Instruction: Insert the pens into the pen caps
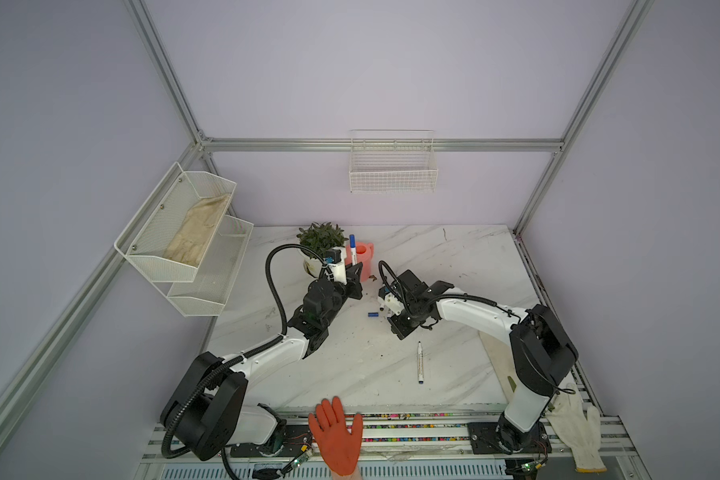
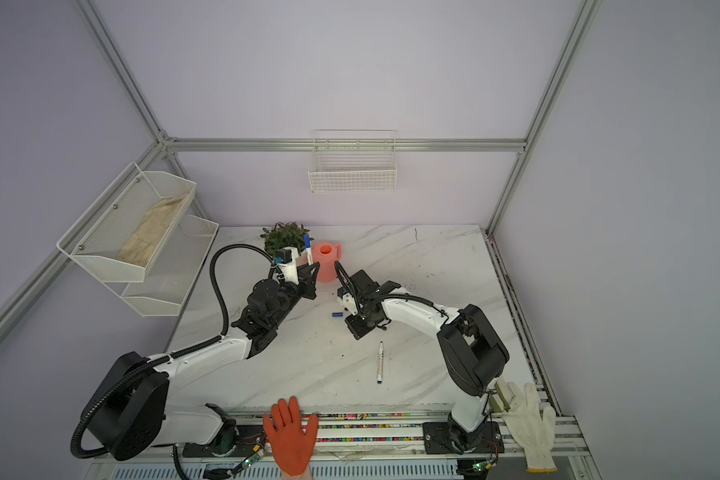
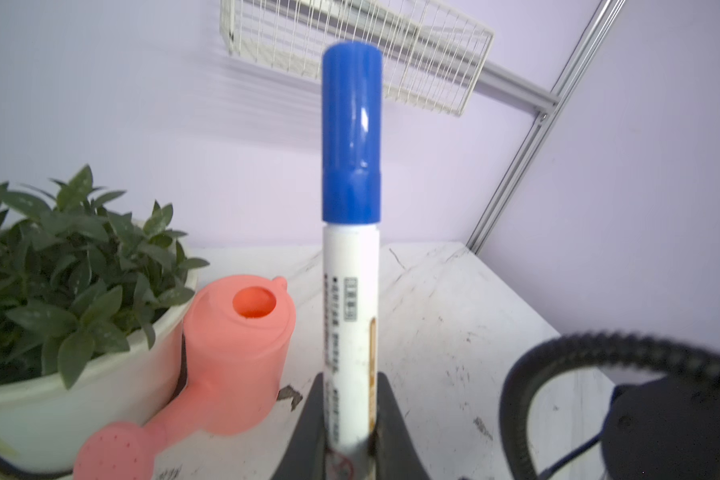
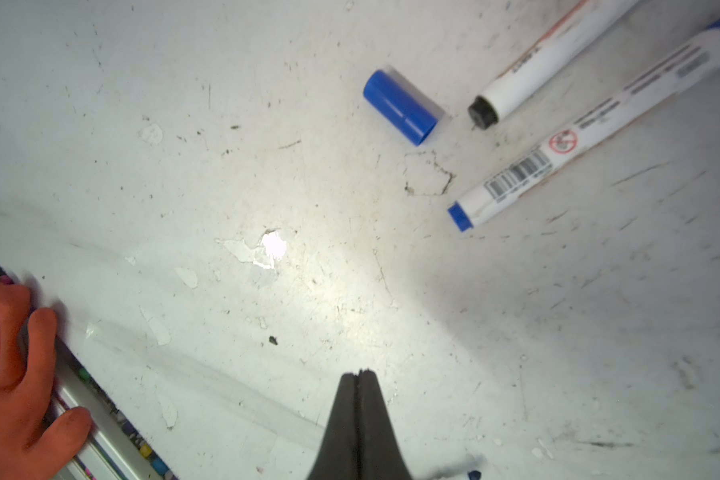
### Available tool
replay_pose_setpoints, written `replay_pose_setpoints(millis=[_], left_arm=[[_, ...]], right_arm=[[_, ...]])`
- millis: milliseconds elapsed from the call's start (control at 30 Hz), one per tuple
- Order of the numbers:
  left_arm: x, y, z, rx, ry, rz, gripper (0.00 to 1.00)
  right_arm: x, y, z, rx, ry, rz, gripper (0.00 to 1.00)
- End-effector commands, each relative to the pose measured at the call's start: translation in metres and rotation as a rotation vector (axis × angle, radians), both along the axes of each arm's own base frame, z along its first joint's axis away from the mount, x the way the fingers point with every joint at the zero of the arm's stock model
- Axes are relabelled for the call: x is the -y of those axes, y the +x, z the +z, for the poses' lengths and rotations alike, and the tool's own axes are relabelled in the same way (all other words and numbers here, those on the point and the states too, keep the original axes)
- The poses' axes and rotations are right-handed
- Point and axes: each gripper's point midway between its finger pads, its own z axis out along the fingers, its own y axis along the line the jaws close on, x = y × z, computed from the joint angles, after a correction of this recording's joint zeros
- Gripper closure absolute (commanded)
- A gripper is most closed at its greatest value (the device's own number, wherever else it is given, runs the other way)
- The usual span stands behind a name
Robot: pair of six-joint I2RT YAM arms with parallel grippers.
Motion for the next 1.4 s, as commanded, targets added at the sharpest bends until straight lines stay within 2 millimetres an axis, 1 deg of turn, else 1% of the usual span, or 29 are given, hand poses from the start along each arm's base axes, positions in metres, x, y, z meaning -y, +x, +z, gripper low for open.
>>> replay_pose_setpoints(millis=[0, 100, 200, 300, 433, 567, 600, 633, 667, 700, 733, 767, 867, 967, 1133, 1233, 1367], left_arm=[[-0.002, 0.003, 0.044, 0.104, -0.060, 0.034, 1.00], [-0.001, 0.003, 0.039, 0.090, -0.051, 0.028, 1.00], [0.001, 0.002, 0.031, 0.066, -0.045, 0.019, 1.00], [0.006, 0.000, 0.020, 0.038, -0.036, -0.003, 1.00], [0.012, -0.002, 0.001, -0.018, -0.019, -0.026, 1.00], [0.025, -0.009, -0.024, -0.085, 0.005, -0.077, 1.00], [0.028, -0.011, -0.030, -0.098, 0.010, -0.095, 1.00], [0.033, -0.013, -0.035, -0.114, 0.012, -0.115, 1.00], [0.037, -0.017, -0.038, -0.125, 0.008, -0.140, 1.00], [0.041, -0.020, -0.039, -0.133, 0.001, -0.164, 1.00], [0.046, -0.021, -0.047, -0.155, 0.003, -0.188, 1.00], [0.053, -0.023, -0.057, -0.181, 0.006, -0.212, 1.00], [0.066, -0.029, -0.063, -0.205, -0.003, -0.264, 1.00], [0.074, -0.032, -0.064, -0.212, -0.006, -0.283, 1.00], [0.077, -0.034, -0.059, -0.201, -0.009, -0.288, 1.00], [0.076, -0.034, -0.055, -0.191, -0.012, -0.280, 1.00], [0.076, -0.035, -0.051, -0.183, -0.017, -0.283, 1.00]], right_arm=[[-0.004, -0.007, 0.019, 0.004, 0.034, 0.045, 1.00], [-0.008, 0.000, 0.030, 0.028, 0.072, 0.034, 1.00], [-0.007, 0.012, 0.043, 0.060, 0.114, 0.000, 1.00], [-0.005, 0.025, 0.064, 0.102, 0.190, -0.034, 1.00], [-0.004, 0.038, 0.103, 0.181, 0.314, -0.057, 1.00], [-0.002, 0.047, 0.144, 0.295, 0.413, -0.079, 1.00], [-0.002, 0.048, 0.151, 0.311, 0.431, -0.081, 0.97], [-0.003, 0.050, 0.158, 0.331, 0.449, -0.083, 0.87], [-0.005, 0.050, 0.164, 0.342, 0.472, -0.080, 0.79], [-0.007, 0.049, 0.169, 0.348, 0.493, -0.077, 0.74], [-0.011, 0.050, 0.177, 0.352, 0.533, -0.081, 0.70], [-0.014, 0.051, 0.184, 0.349, 0.575, -0.100, 0.68], [-0.021, 0.057, 0.195, 0.375, 0.635, -0.102, 0.66], [-0.030, 0.063, 0.203, 0.379, 0.682, -0.095, 0.66], [-0.036, 0.076, 0.194, 0.366, 0.672, -0.120, 0.69], [-0.034, 0.080, 0.189, 0.369, 0.656, -0.142, 0.70], [-0.034, 0.079, 0.188, 0.371, 0.664, -0.141, 0.71]])
